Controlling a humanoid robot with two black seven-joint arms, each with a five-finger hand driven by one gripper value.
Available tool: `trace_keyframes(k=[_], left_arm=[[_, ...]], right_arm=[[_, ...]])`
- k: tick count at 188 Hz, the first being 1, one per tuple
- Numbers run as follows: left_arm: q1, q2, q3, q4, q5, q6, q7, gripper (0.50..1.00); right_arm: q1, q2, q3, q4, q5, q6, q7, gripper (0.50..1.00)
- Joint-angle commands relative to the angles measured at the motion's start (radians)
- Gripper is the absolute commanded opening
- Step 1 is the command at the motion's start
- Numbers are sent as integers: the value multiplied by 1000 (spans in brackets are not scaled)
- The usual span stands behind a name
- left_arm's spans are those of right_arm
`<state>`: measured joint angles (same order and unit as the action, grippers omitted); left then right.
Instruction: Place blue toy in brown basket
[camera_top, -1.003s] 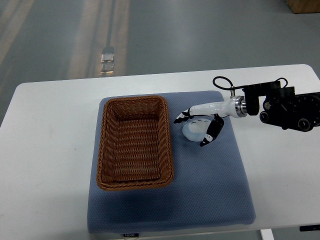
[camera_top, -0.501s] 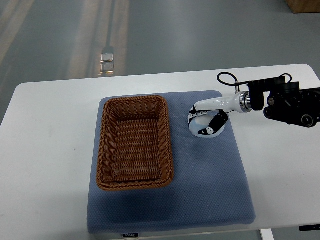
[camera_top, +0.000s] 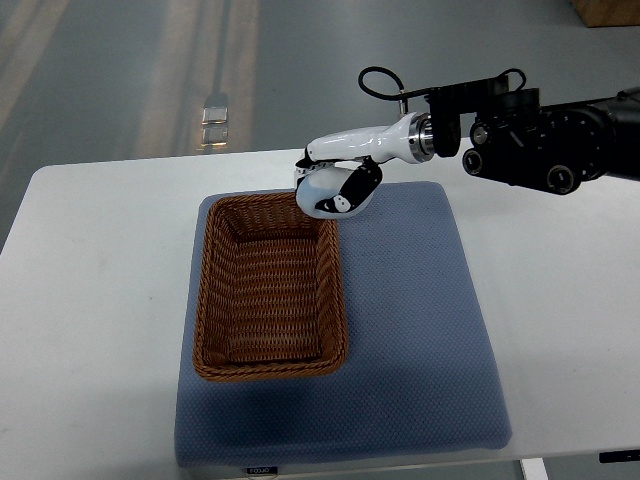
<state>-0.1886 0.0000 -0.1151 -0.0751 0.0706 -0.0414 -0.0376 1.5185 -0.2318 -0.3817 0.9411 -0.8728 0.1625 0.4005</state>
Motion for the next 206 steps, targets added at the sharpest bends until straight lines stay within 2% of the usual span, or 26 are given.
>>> trace_keyframes(k=[1,14,24,56,69,124,157,185,206], left_arm=[[0,0,0,0,0,0,1,1000],[1,0,0,0,0,0,-1,1000],[1,0,0,0,0,0,-1,1000],[3,0,0,0,0,0,-1,1000],[3,0,0,1,0,0,1,1000],[3,0,0,0,0,0,-1,1000],[3,0,0,1,0,0,1,1000],[1,0,0,0,0,0,1,1000],[0,0,0,0,0,0,-1,1000]], right_arm=[[3,80,-6,-27,31,0,0,588],[0,138,-8,-64,31,0,0,615],[-11,172,-8,-88,31,-1,0,654],[-37,229,-25,-131,32,-1,4,860],[-43,229,-25,-131,32,-1,4,899],[-43,192,-6,-147,97,-6,-6,909],[-95,103,14,-191,299,-92,-52,907],[-207,17,234,-200,462,-138,-104,907],[-336,-58,429,-202,500,-140,-109,907]])
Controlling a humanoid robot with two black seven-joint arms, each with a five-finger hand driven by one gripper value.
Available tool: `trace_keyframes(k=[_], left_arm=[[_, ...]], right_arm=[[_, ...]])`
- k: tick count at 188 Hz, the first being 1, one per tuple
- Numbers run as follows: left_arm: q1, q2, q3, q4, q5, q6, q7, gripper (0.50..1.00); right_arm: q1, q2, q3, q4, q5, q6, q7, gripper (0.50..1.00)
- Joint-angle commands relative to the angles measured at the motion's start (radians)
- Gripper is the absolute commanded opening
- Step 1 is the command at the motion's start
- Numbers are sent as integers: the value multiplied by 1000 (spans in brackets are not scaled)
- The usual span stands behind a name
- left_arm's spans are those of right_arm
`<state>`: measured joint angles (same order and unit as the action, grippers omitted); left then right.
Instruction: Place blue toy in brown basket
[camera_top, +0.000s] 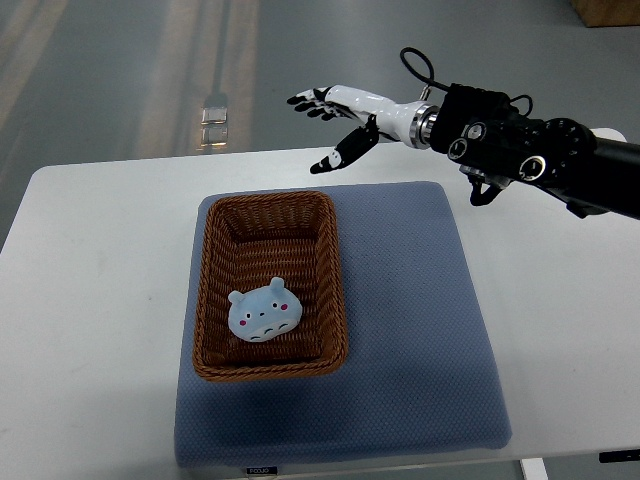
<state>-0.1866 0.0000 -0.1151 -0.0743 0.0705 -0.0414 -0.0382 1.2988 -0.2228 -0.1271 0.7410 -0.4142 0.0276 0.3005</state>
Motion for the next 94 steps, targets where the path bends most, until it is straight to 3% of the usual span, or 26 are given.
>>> trace_keyframes(k=[1,49,70,94], left_arm=[[-1,0,0,-1,0,0,0,1000],[-1,0,0,-1,0,0,0,1000],[-1,0,0,-1,0,0,0,1000],[-1,0,0,-1,0,0,0,1000]], right_arm=[[-133,-75,194,-2,41,-5,-9,907],[-496,-107,629,11,32,6,17,907],[-559,-83,676,14,32,6,94,907],[-590,-35,689,14,41,-6,106,907]])
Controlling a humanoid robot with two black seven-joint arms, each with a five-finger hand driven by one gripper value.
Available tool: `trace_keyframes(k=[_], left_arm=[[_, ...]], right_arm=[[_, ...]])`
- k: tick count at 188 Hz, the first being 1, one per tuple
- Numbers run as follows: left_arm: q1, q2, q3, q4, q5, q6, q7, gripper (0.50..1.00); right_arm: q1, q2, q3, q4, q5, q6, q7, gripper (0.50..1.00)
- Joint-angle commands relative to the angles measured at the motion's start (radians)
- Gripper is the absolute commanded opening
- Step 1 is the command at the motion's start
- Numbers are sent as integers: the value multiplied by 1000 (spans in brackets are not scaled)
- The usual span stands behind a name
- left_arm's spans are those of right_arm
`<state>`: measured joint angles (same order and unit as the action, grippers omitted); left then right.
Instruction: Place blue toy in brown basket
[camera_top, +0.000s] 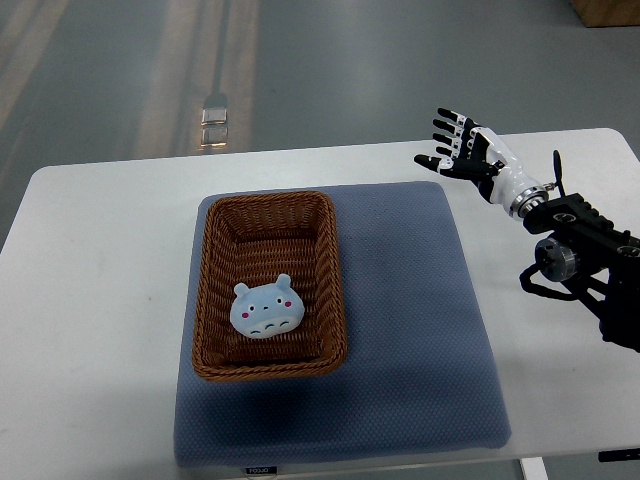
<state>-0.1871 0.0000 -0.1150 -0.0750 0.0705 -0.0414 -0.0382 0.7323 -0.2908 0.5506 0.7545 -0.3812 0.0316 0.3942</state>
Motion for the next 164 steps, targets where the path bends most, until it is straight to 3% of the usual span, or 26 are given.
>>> trace_keyframes(k=[1,62,164], left_arm=[[0,0,0,0,0,0,0,1000],[1,0,0,0,0,0,0,1000],[0,0,-2,-2,0,0,1,1000]], right_arm=[[-25,38,11,0,8,-12,12,907],[-68,127,109,-6,8,-18,8,907],[-79,124,157,-6,8,-15,14,909]])
